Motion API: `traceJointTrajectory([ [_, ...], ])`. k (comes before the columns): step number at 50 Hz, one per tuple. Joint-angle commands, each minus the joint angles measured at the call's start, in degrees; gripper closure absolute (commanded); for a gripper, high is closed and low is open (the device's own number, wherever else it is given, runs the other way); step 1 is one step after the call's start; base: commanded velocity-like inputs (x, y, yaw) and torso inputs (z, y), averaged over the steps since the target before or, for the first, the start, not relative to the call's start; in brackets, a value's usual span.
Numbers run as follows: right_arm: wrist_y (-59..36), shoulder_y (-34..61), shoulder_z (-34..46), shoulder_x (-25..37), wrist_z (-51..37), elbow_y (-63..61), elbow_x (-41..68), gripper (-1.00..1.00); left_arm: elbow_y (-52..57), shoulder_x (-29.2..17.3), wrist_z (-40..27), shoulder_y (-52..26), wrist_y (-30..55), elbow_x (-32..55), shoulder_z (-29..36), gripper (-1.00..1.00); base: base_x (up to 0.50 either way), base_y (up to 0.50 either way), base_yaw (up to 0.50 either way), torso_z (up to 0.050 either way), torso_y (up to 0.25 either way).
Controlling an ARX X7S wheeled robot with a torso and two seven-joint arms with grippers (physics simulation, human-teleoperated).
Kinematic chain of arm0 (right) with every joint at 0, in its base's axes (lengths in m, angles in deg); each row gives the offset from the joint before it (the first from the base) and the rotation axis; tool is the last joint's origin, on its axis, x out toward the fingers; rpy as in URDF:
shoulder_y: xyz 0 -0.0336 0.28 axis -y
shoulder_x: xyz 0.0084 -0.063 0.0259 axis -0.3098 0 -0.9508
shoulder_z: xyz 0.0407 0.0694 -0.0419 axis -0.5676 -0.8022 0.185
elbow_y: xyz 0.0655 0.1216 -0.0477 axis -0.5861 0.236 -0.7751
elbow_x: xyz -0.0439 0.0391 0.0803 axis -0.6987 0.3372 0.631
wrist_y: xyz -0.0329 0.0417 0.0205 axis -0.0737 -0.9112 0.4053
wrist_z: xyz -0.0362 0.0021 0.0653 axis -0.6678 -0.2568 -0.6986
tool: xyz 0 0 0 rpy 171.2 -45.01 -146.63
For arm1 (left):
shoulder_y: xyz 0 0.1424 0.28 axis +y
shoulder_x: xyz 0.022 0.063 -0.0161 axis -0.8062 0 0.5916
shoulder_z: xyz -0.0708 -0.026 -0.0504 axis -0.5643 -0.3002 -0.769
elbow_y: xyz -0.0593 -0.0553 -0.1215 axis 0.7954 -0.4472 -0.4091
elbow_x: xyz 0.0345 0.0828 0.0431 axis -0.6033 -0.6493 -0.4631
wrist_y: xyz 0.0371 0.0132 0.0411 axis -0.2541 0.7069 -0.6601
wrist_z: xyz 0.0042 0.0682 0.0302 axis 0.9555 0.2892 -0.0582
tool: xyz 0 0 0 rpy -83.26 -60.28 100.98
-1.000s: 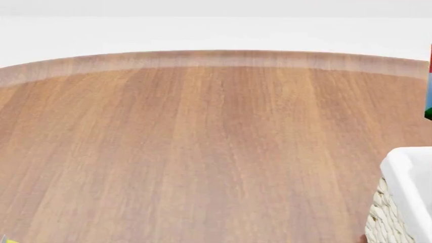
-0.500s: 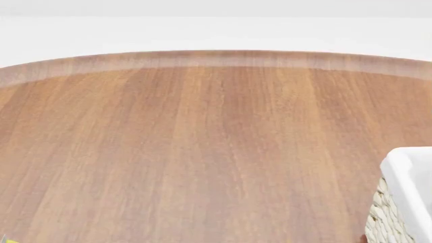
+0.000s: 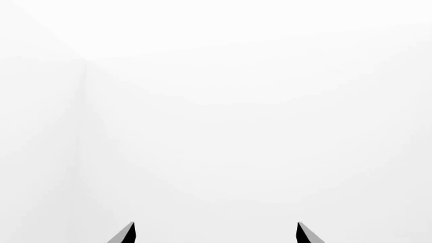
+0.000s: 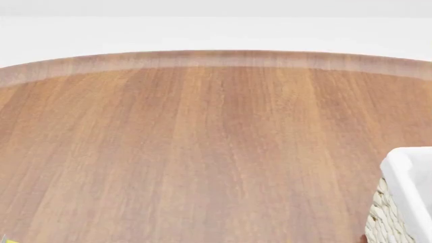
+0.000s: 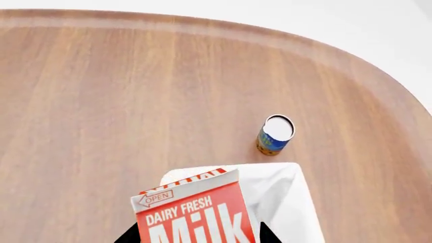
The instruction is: Pick the milk and place it in the basket.
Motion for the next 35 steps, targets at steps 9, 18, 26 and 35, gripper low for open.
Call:
traceJointTrajectory([
  [9,4.82,-0.51,-3.55,-3.03,-2.22,7.26,-2.03,1.0,-3.45,1.6,0.37,0.24,-2.97,-2.9,-0.97,-1.0,0.0,0.0,0.0,0.0,0.001],
  [18,8.11,0.43,-4.3,-5.25,-5.04,14.37,-3.42,1.0,-3.09,1.36,0.25,0.08,-2.64,-2.52,-1.19,-1.0,0.0,0.0,0.0,0.001,0.001],
  [26,13.44,2.26,-4.76,-8.27,-7.17,24.67,-4.49,1.0,-2.9,1.2,0.15,0.11,-2.57,-2.35,-1.37,-1.0,0.0,0.0,0.0,0.0,0.001],
  [35,19.34,3.17,-1.98,-12.52,-5.51,35.45,-5.97,1.0,-3.15,1.32,0.31,-0.12,-2.37,-2.36,-1.25,-1.0,0.0,0.0,0.0,0.001,0.001],
])
